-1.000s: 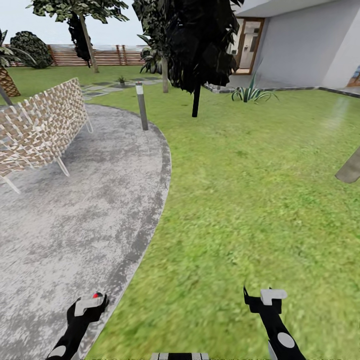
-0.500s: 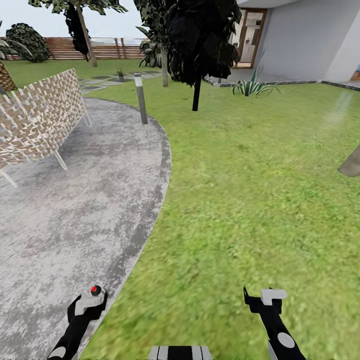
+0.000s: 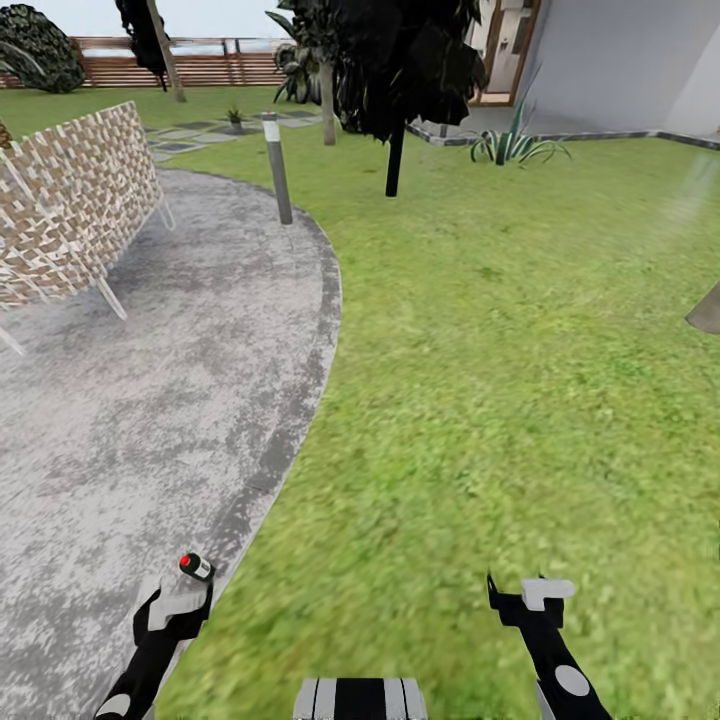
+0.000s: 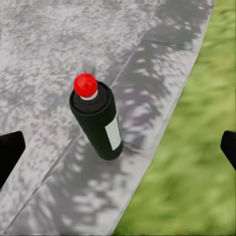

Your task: Pick up the pesticide atomizer in the garden and spray insectifuge to fully cover both potted plants in the garden.

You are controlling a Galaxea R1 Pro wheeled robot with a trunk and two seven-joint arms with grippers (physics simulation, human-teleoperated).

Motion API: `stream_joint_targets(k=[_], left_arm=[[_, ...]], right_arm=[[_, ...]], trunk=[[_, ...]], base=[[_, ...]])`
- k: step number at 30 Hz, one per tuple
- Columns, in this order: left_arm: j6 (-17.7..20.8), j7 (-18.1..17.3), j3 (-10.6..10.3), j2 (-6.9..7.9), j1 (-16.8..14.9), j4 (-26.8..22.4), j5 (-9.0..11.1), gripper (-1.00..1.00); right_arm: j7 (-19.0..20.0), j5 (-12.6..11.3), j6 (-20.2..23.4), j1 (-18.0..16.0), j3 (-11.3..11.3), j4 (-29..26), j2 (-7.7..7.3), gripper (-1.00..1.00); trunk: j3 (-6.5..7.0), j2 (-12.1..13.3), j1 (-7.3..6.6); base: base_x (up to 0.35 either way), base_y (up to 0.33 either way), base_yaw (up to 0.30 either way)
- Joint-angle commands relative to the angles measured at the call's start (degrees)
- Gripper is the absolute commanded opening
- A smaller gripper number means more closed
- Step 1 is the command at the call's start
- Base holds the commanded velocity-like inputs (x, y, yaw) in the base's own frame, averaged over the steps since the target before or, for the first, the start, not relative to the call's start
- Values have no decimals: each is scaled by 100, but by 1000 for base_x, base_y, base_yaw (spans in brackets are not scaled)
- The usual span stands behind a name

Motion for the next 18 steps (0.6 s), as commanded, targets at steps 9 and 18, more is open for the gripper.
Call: stream_joint_targets(k=[9,18], left_arm=[[-27,-15,36,0,1,5,37,100],[-22,-8,44,0,-1,5,36,100]], right_arm=[[-5,60,-19,-3,-18,6,3,100],[-5,60,-19,-3,-18,6,3,100]], trunk=[[-286,-14,22],[-567,-26,45]], base=[[0,0,0],[0,0,0]])
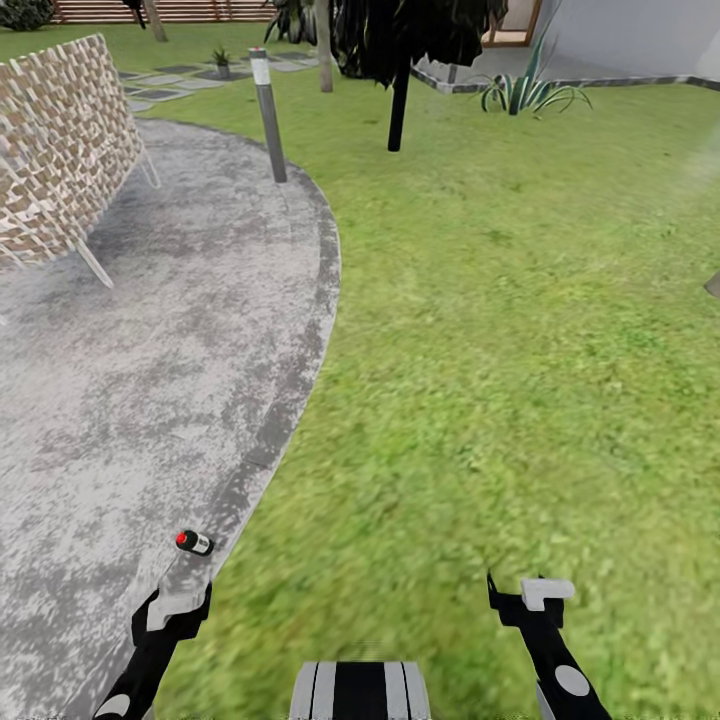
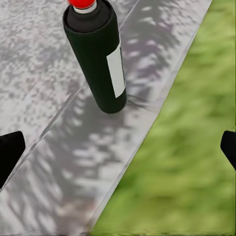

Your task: Pick up the pesticide atomizer in the garden and spray insectifuge to fully cover both potted plants in the garden.

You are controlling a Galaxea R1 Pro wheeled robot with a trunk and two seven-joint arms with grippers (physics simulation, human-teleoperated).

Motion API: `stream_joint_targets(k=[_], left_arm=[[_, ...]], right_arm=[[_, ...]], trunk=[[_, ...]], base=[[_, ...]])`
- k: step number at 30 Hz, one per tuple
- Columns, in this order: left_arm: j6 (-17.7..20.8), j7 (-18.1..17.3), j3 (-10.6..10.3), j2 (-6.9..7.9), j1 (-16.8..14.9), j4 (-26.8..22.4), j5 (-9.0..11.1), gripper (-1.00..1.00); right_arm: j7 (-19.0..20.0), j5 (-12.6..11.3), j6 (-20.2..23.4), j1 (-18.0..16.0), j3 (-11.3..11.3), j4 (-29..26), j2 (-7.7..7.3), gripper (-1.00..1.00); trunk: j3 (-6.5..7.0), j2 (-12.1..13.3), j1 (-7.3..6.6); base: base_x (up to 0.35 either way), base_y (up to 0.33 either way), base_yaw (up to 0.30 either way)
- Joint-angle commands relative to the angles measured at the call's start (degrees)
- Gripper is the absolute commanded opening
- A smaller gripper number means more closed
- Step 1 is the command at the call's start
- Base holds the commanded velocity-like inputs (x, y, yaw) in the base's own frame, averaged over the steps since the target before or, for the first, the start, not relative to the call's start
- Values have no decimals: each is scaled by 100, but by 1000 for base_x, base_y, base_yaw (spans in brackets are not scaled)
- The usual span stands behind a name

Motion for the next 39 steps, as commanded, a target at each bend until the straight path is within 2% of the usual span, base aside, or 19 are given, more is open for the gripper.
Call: stream_joint_targets(k=[1,10,31,39], left_arm=[[-15,-32,8,0,-3,5,39,100],[-13,-29,8,0,-4,5,39,100],[-17,-23,8,-9,-2,4,39,100],[-17,-23,8,-9,-2,5,39,100]], right_arm=[[-5,60,-19,-3,-19,4,3,100],[1,74,-33,-3,-19,1,1,100],[4,85,-37,-3,-13,-4,3,100],[4,85,-40,-3,-18,-3,3,100]], trunk=[[-35,-3,1],[-288,-15,24],[-288,-15,24],[-288,-15,24]], base=[[0,0,0],[0,0,0],[47,21,0],[38,120,0]])
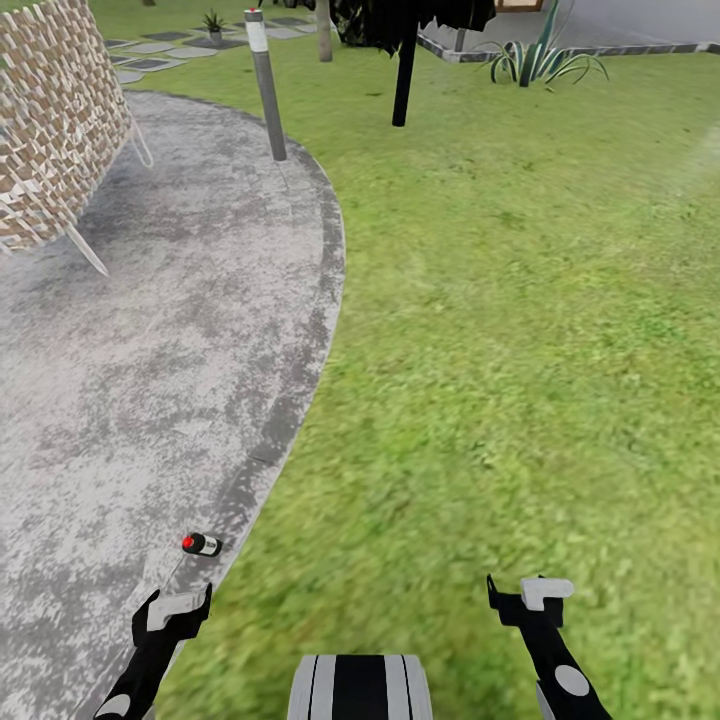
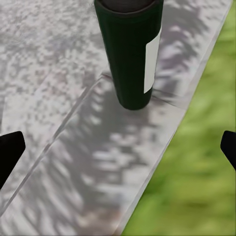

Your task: Pick up the pesticide atomizer in the garden and spray insectifuge to fully cover both potted plants in the garden.

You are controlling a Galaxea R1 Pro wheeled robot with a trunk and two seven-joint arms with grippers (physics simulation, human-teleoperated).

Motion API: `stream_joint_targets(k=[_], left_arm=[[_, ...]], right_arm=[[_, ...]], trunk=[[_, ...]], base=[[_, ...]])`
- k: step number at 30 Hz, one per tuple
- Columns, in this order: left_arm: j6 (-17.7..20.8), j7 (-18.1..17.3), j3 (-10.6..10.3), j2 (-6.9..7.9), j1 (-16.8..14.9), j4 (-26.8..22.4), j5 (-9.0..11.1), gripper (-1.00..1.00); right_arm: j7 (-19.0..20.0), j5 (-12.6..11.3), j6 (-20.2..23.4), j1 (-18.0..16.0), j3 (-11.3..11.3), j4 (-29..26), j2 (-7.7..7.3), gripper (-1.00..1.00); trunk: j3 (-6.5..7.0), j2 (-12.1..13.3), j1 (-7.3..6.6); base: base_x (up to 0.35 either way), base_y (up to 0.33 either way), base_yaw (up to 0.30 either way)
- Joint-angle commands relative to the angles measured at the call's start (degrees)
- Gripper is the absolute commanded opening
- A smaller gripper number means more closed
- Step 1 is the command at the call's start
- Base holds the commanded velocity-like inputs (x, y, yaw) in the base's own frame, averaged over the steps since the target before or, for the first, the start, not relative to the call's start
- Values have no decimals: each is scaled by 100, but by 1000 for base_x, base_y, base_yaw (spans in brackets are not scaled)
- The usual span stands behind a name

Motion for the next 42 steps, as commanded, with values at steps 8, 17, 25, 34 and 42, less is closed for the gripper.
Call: stream_joint_targets(k=[8,17,25,34,42], left_arm=[[-10,-32,4,-8,-4,2,39,100],[-14,-32,2,-9,-5,5,39,100],[-6,-32,3,-9,-5,0,39,100],[-13,-32,-2,-9,-5,5,39,100],[-14,-32,0,-9,-5,5,39,100]], right_arm=[[-4,61,-18,-3,-15,5,3,100],[-4,61,-17,-3,-17,7,3,100],[-4,61,-19,-3,-19,9,3,100],[-4,61,-17,-3,-17,10,3,100],[-4,61,-20,-3,-20,10,3,100]], trunk=[[-3,-1,-1],[-3,-1,-1],[-3,-1,-1],[-3,-1,-1],[-3,-1,-1]], base=[[6,11,0],[162,0,0],[14,0,0],[57,0,0],[67,0,0]])
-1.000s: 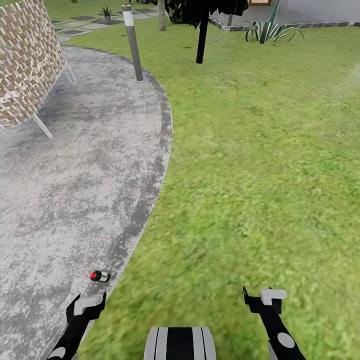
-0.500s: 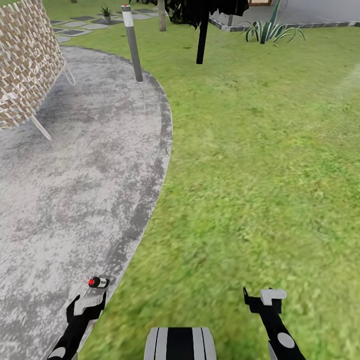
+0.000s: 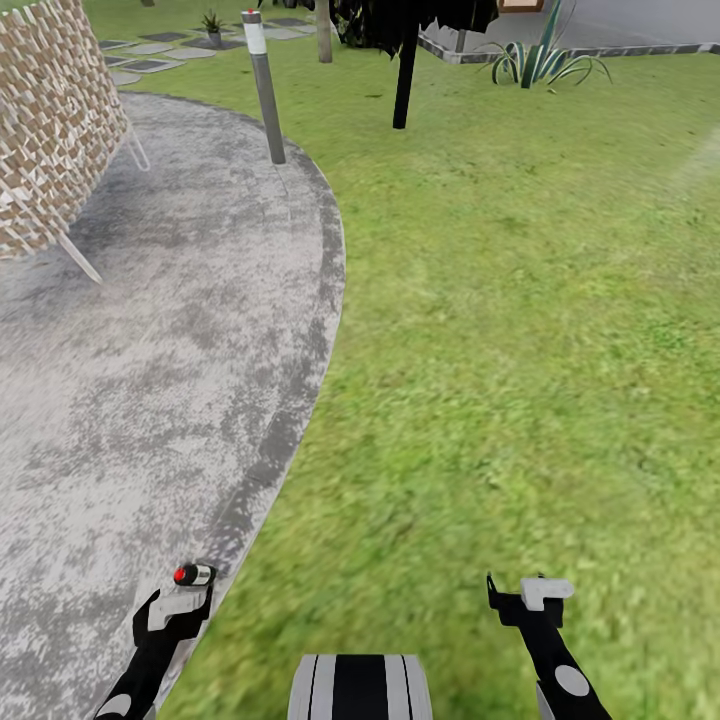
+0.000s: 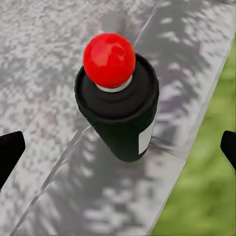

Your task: Pick up the pesticide atomizer in the garden and spray insectifuge to fully cover both potted plants in the garden.

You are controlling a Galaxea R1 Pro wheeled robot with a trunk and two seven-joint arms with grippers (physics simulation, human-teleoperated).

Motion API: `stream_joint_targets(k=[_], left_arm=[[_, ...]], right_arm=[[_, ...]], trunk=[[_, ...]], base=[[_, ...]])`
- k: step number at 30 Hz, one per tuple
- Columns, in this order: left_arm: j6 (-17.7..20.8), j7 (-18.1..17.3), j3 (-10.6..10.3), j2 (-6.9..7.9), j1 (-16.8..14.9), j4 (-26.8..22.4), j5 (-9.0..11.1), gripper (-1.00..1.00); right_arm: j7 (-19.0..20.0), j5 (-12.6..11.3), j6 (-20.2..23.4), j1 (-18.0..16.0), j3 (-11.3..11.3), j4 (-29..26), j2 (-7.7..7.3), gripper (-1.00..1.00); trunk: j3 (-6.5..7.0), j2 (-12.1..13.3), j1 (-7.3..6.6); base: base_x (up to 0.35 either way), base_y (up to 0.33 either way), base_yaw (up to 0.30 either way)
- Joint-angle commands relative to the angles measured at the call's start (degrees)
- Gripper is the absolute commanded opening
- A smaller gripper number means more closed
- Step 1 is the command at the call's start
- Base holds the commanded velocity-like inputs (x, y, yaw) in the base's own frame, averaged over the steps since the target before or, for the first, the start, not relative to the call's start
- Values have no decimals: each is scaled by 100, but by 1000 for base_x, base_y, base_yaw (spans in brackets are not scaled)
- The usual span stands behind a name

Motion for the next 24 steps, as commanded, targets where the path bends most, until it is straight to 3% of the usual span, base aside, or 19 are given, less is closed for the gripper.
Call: stream_joint_targets(k=[1,24], left_arm=[[-14,-32,6,0,-3,5,39,100],[-14,-32,13,8,2,5,39,100]], right_arm=[[-4,60,-19,-3,-19,4,3,100],[-4,60,-16,-3,-20,4,3,100]], trunk=[[-3,-1,1],[-3,-1,1]], base=[[144,0,0],[41,0,0]])
